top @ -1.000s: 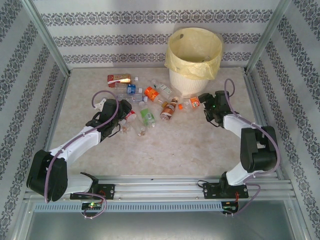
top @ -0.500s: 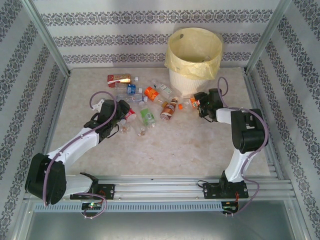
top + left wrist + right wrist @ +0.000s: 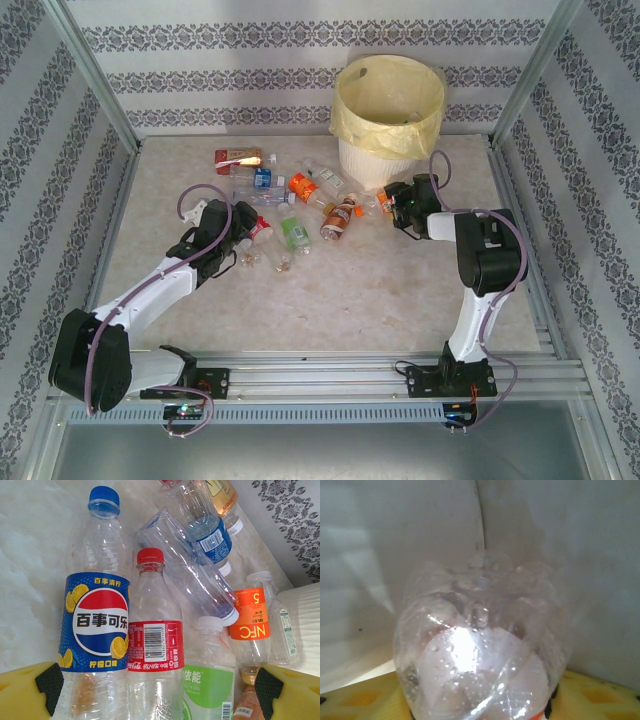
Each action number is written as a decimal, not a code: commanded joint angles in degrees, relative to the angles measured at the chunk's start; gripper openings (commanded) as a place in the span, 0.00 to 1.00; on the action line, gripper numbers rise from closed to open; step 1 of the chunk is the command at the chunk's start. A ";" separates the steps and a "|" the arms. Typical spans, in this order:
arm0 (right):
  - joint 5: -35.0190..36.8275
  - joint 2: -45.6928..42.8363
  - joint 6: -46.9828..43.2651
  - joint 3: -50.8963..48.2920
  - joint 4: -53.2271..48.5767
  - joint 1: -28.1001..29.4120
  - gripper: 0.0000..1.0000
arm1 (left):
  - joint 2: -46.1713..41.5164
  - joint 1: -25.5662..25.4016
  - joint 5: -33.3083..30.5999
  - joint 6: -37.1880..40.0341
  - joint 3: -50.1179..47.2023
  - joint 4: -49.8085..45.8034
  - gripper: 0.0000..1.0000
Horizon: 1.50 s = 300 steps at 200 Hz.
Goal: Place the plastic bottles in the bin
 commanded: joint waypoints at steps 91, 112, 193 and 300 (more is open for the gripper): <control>2.85 -9.33 -4.04 -9.04 5.13 0.28 0.46 | 1.09 0.72 3.08 2.94 0.11 2.72 0.99; 3.46 -13.23 -5.56 -12.41 5.04 -0.03 0.45 | 1.21 0.74 4.07 3.83 0.02 3.98 0.99; 6.30 -30.54 -17.38 -18.81 2.06 0.02 0.45 | 2.48 0.70 13.25 8.44 -1.32 17.52 0.99; 8.99 -49.04 -27.52 -12.80 -10.24 1.88 0.44 | 4.49 0.74 14.51 7.70 -0.74 19.05 0.99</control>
